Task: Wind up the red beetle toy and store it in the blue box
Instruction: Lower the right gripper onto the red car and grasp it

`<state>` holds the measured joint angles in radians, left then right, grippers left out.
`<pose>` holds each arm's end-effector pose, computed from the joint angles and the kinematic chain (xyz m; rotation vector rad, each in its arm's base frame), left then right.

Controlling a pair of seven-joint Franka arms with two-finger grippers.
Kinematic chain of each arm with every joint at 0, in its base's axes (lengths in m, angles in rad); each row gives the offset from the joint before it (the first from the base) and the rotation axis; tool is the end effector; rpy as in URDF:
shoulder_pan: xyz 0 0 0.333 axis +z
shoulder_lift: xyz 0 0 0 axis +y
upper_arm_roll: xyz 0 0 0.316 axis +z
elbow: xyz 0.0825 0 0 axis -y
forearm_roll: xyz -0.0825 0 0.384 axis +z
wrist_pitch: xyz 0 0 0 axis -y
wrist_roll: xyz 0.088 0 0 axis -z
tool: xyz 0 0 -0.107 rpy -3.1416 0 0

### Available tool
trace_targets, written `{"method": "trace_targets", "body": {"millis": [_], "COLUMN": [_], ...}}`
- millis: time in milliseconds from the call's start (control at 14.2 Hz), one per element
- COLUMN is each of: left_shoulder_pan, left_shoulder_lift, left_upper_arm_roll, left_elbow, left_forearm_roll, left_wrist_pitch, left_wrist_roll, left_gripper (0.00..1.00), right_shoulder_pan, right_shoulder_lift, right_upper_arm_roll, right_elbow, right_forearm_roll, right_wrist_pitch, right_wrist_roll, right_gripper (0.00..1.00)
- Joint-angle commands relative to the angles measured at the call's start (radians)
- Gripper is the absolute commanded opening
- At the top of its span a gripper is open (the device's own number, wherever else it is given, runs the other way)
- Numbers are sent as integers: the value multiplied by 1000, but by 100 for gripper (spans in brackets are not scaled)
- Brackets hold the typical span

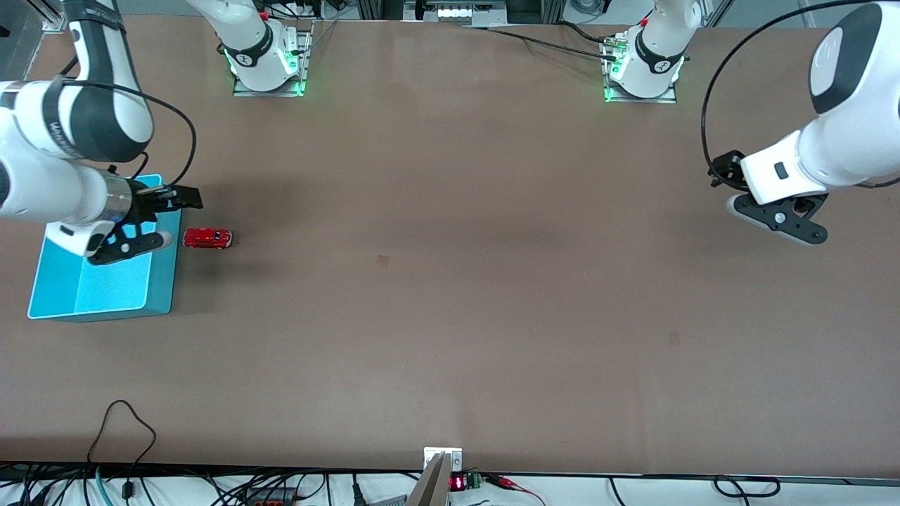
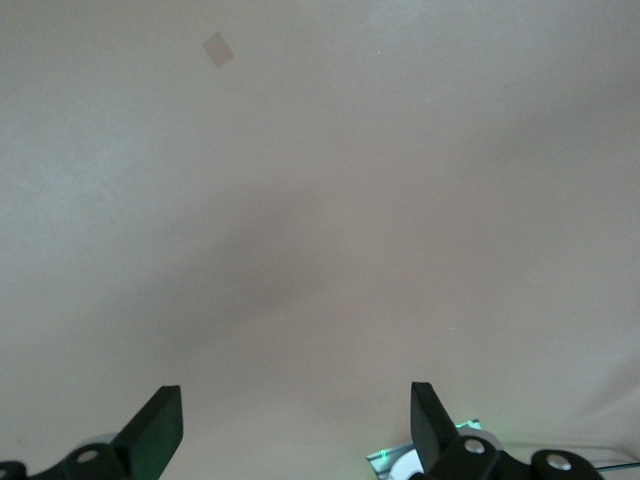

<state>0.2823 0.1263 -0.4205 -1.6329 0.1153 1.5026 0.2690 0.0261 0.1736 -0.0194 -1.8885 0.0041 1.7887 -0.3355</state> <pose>0.5682 -0.0542 0.5254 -3.0036 0.6354 0.3840 0.5692 0.0045 0.3948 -3.0240 -0.5200 0.4162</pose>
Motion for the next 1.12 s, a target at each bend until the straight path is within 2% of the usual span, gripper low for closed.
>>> {"method": "trace_targets", "body": {"millis": [0, 70, 281, 351, 561, 772, 1053], "left_shoulder_pan": [-67, -140, -326, -359, -368, -359, -368], "left_shoulder_lift": [30, 21, -65, -91, -184, -188, -189], "left_upper_arm_roll": [24, 117, 366, 403, 405, 402, 387], "left_elbow": [64, 65, 1, -25, -166, -170, -162], "left_forearm_roll": [-5, -6, -149, -146, -141, -132, -86], "left_wrist_pitch": [-41, -25, 111, 180, 255, 257, 254], "left_wrist_roll": [-63, -110, -276, -275, -277, -274, -275], "left_gripper": [100, 100, 100, 100, 100, 100, 100], "right_shoulder_pan": [-28, -47, -98, -104, -113, -126, -115], "right_shoulder_lift": [-131, -125, -85, -59, -5, 37, 59], "right_upper_arm_roll": [-1, -1, -1, -1, -1, -1, 1], "right_elbow": [-251, -273, -313, -314, -331, -368, -446], "right_forearm_roll": [4, 2, -9, -44, -96, -99, -102], "right_wrist_pitch": [187, 225, 352, 394, 520, 656, 793], "right_wrist_roll": [-178, -273, -616, -720, -917, -1095, -1123], "right_gripper": [100, 100, 100, 100, 100, 100, 100]}}
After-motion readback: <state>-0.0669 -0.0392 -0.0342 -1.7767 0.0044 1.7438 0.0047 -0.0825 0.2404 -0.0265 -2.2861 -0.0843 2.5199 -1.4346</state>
